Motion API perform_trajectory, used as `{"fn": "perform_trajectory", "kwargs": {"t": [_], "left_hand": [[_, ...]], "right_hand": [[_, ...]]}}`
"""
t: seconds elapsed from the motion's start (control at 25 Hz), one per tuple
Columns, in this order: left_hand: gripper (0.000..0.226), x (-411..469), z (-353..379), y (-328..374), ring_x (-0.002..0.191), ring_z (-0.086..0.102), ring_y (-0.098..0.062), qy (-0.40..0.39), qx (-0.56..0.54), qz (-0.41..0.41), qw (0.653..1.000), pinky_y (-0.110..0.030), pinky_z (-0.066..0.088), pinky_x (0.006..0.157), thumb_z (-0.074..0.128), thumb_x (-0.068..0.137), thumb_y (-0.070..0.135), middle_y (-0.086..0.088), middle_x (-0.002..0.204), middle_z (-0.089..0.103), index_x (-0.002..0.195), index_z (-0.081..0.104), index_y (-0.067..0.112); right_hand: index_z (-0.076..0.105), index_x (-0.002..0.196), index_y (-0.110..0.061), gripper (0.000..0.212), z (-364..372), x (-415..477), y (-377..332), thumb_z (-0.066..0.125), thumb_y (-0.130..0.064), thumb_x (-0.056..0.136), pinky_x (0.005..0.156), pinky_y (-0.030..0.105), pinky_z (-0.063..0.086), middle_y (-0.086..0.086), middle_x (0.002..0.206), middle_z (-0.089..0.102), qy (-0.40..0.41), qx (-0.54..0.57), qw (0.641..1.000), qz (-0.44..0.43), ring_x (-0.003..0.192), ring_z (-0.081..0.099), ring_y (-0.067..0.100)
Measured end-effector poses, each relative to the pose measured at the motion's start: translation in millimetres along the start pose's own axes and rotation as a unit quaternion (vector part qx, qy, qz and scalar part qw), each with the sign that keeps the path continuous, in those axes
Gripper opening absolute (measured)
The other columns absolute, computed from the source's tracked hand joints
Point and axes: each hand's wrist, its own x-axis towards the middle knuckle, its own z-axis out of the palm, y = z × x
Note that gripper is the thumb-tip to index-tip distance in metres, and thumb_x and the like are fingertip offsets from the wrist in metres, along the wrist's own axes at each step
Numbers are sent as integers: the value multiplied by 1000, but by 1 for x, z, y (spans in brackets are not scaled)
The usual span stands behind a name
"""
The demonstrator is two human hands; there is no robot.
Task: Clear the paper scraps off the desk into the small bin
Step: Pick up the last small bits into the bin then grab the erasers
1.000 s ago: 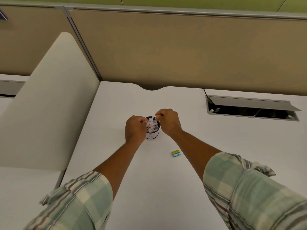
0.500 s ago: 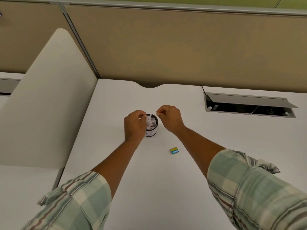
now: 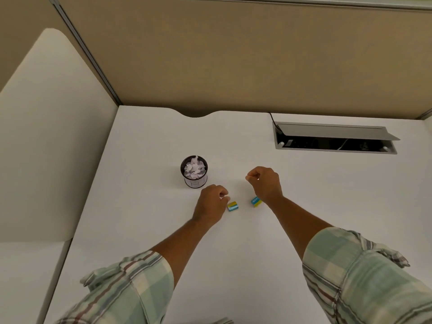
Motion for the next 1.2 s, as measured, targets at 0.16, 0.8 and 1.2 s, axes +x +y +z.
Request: {"fn": "perform_trajectory", "kwargs": {"t": [0.16,0.8,1.2], "left_hand": [[20,5,14,-10,94,66,-19,-31,12,-36,999,-21,44,78,73,88,20,-8,105,69,106,73,10],[14,2,41,-1,93,62,-27,-58,81,-94,991,-40,54,80,79,79,21,-6,99,67,90,71,15],[9,-24,25,-21,80,70,-9,36,-63,-146,987,-5,46,64,73,84,11,-4,92,79,88,81,12]], "right_hand": [[72,93,-20,9,-5,-8,42,68,-28,91,85,39,58,1,97,73,-10,-15,998,55,94,68,22],[57,94,-20,23,19,-28,73,71,-36,89,71,32,46,2,97,61,-53,-168,984,22,85,60,23],[68,92,-16,10,28,-52,70,61,-10,88,70,28,54,1,94,73,-19,74,993,84,87,69,21]]}}
